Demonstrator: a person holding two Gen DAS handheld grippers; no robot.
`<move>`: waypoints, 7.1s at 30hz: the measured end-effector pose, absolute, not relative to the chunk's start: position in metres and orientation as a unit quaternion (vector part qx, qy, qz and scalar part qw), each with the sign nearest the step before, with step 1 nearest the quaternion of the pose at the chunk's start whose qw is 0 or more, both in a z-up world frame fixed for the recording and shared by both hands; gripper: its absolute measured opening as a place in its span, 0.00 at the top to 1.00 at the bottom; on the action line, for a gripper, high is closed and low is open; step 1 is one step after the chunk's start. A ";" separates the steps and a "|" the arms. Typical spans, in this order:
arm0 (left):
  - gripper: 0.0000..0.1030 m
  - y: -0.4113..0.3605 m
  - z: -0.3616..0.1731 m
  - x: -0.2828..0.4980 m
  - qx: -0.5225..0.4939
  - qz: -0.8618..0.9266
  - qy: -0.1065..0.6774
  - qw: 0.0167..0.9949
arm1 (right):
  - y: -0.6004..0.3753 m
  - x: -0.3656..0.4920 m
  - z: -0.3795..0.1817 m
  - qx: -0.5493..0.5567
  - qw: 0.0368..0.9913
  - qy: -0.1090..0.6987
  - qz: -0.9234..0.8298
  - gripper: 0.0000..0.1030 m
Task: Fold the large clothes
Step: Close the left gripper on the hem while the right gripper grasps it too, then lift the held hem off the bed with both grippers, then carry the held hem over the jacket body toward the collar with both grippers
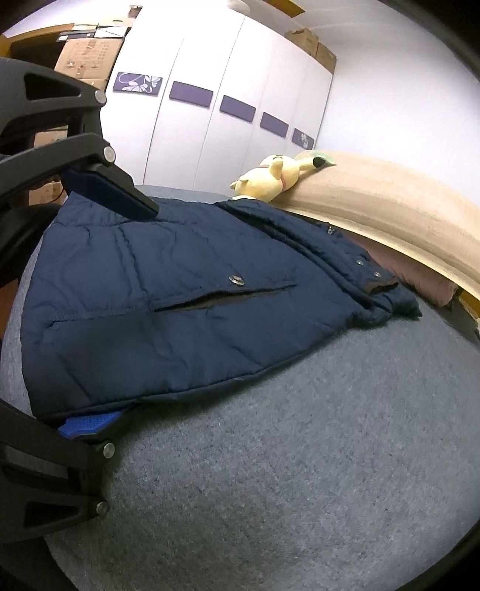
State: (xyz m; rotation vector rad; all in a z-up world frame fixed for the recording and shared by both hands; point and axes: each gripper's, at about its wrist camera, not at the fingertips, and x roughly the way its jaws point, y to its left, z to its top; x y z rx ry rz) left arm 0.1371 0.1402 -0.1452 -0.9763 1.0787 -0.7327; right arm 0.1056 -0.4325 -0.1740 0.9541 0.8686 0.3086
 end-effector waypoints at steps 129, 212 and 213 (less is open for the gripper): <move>0.86 0.049 -0.140 0.112 -0.101 -0.152 0.517 0.836 | -0.356 0.116 -0.190 0.357 0.777 0.493 0.159 0.83; 0.89 0.061 -0.022 0.093 -0.104 -0.155 0.403 0.896 | -0.370 0.124 -0.062 0.310 0.858 0.359 0.199 0.88; 0.89 0.060 -0.021 0.096 -0.105 -0.150 0.400 0.898 | -0.369 0.125 -0.061 0.312 0.859 0.355 0.197 0.88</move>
